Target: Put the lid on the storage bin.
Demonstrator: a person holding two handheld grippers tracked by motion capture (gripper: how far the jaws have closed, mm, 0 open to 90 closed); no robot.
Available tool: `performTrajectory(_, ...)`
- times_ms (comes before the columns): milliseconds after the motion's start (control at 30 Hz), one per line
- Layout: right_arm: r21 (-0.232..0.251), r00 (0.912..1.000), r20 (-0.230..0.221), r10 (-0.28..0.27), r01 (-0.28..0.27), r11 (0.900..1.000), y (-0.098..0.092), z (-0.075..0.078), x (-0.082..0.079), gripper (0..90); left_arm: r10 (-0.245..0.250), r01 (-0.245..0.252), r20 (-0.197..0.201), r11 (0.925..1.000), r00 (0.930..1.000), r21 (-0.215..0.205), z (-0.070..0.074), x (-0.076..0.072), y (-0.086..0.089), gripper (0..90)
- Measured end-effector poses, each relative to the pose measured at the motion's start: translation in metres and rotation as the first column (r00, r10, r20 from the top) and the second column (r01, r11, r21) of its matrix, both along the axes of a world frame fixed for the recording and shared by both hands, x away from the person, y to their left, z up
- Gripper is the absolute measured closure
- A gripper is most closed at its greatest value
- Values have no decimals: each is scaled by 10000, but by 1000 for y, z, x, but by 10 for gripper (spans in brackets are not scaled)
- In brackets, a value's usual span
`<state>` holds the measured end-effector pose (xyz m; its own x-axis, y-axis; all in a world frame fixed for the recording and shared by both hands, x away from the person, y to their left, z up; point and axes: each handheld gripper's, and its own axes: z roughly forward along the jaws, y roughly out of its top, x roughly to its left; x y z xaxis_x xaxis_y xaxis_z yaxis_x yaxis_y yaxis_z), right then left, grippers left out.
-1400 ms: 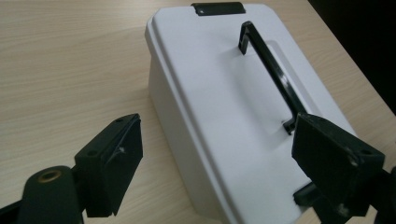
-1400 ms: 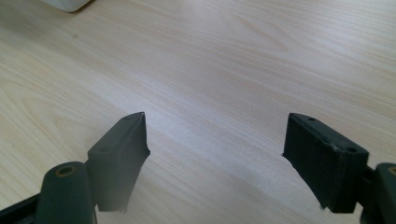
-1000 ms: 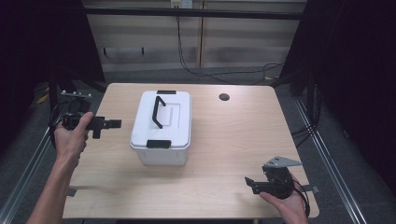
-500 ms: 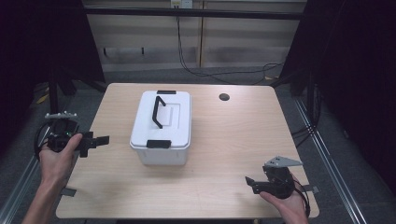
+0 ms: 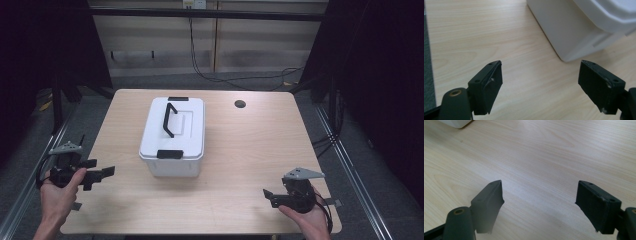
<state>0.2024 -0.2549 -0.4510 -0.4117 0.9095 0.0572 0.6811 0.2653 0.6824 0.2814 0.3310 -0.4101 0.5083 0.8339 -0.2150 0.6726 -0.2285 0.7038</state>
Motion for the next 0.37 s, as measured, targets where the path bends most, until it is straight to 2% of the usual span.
performTrajectory(67,3,10000,-50,-22,22,10000,0,0,0,210,-73,72,91,10000,9999,38,-4,-6,-1,197)
performTrajectory(133,-6,10000,-26,2,-2,10000,1,0,0,210,169,-190,719,9994,9973,283,-7,-14,-3,214)
performTrajectory(167,-37,10000,-20,18,-18,10000,1,0,0,210,231,-247,620,9994,9978,251,-9,-14,-5,214)
performTrajectory(300,-75,10000,-63,64,-64,10000,2,0,1,210,-135,116,527,9992,9985,377,-10,-12,-15,213)
performTrajectory(367,-160,9998,-57,179,-180,9997,3,0,0,211,-2,-22,555,9991,9985,424,-11,-11,-16,213)
